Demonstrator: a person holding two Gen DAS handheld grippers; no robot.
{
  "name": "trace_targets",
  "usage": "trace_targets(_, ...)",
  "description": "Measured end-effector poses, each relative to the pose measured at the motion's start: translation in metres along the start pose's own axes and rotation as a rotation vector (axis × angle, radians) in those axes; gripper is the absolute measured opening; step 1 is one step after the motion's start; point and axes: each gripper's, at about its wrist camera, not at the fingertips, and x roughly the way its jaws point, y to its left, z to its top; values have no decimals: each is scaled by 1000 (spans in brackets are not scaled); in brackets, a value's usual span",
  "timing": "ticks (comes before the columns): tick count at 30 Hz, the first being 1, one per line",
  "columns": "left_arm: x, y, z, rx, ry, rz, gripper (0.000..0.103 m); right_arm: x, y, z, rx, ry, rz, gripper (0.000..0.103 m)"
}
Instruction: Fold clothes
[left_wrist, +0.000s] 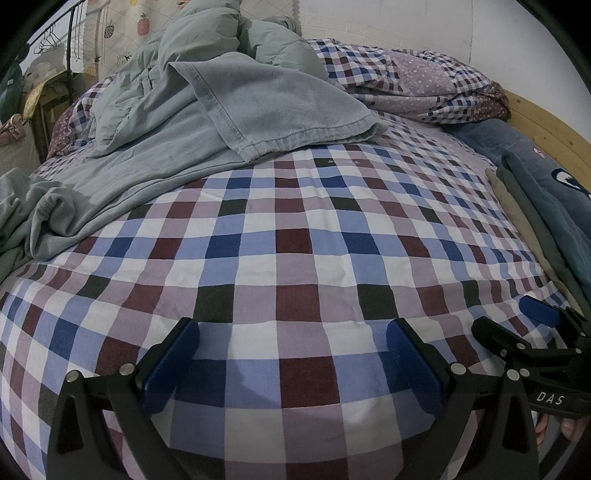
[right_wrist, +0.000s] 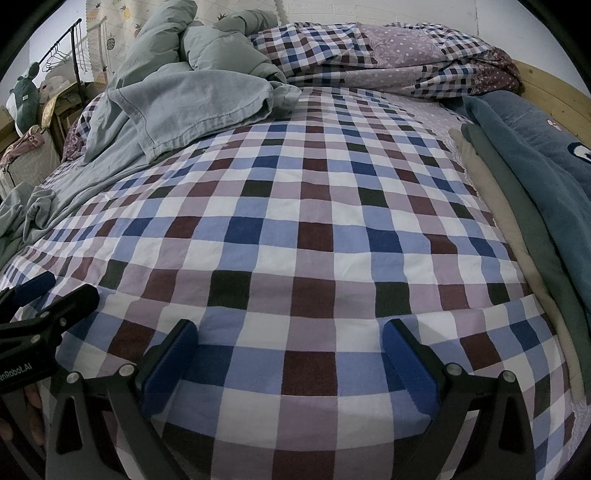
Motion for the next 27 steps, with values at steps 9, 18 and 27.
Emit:
trace_targets(9,0,1,1,-3,4,-5,103,1,0,0,0,0,0,102)
trace_targets(18,1,2,1,-5,9,-10,103,0,0,0,-1,1,-1,102)
trace_targets(27,1,-1,0,-3,10,-6,103,0,-1,1,4,6,3,102)
